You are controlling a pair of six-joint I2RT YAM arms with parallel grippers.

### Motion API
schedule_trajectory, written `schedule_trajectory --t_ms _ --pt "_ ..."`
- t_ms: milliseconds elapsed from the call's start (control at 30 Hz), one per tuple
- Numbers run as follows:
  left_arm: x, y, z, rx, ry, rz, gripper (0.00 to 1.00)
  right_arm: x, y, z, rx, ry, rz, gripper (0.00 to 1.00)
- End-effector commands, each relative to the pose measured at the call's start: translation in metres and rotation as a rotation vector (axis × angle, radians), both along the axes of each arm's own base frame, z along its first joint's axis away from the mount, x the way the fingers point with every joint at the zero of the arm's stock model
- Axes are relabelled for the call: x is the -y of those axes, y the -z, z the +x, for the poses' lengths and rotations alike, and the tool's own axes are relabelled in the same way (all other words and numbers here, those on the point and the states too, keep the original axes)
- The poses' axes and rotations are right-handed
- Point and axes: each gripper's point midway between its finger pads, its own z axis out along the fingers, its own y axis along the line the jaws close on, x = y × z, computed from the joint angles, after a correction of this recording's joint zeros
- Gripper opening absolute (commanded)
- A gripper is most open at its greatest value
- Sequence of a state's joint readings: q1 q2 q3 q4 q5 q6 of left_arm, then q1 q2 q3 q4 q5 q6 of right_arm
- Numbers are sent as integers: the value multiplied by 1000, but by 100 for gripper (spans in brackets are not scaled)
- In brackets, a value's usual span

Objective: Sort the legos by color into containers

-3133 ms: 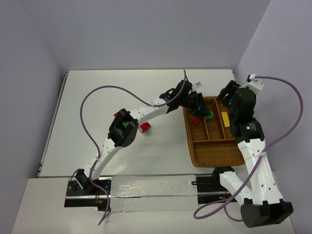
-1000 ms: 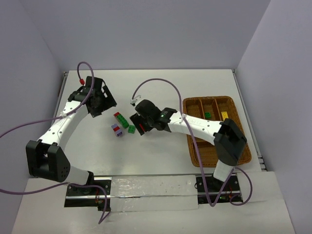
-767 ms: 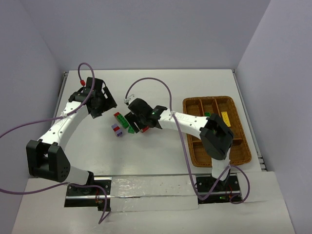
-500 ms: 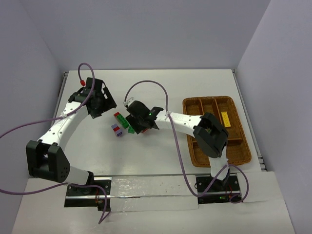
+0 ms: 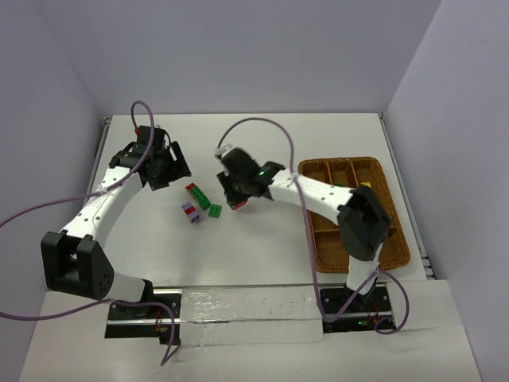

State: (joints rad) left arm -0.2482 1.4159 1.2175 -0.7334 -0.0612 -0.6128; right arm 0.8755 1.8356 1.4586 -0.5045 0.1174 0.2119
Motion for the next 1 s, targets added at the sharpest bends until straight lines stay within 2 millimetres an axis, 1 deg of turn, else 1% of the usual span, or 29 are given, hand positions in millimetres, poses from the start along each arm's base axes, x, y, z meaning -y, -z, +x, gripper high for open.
schedule_trajectory --t_ms 0,33,67,167,233,300,367,400,467,567,633,800,967 --pt "27 -42 8 154 197 -90 82 29 -105 28 -47 85 360 0" --pt "33 -47 6 177 244 -108 82 36 -110 27 -91 86 407 0" --pt "43 -49 3 196 300 -138 82 47 -113 30 -131 110 444 0" --pt "76 -58 -11 251 494 -221 81 62 -121 29 -227 108 549 0" --pt "97 -63 -20 308 608 -232 79 70 -122 29 -276 117 593 0" --pt "116 -71 -26 366 699 -199 80 73 -120 26 -314 119 617 0" --pt "131 -75 -31 406 756 -163 81 76 -120 25 -329 123 629 0" --pt "140 -80 -33 427 791 -157 84 76 -120 21 -348 115 641 0" --pt "155 -83 -38 444 860 -182 84 76 -120 18 -365 102 659 0" --pt "171 -85 -47 453 950 -234 83 73 -124 13 -396 61 691 0" --pt "178 -85 -51 465 988 -244 83 69 -128 8 -415 24 719 0" --pt "183 -81 -57 494 1037 -227 83 61 -135 -2 -469 -61 765 0" --pt "186 -92 -61 574 1045 -223 83 60 -140 -3 -468 -80 774 0"
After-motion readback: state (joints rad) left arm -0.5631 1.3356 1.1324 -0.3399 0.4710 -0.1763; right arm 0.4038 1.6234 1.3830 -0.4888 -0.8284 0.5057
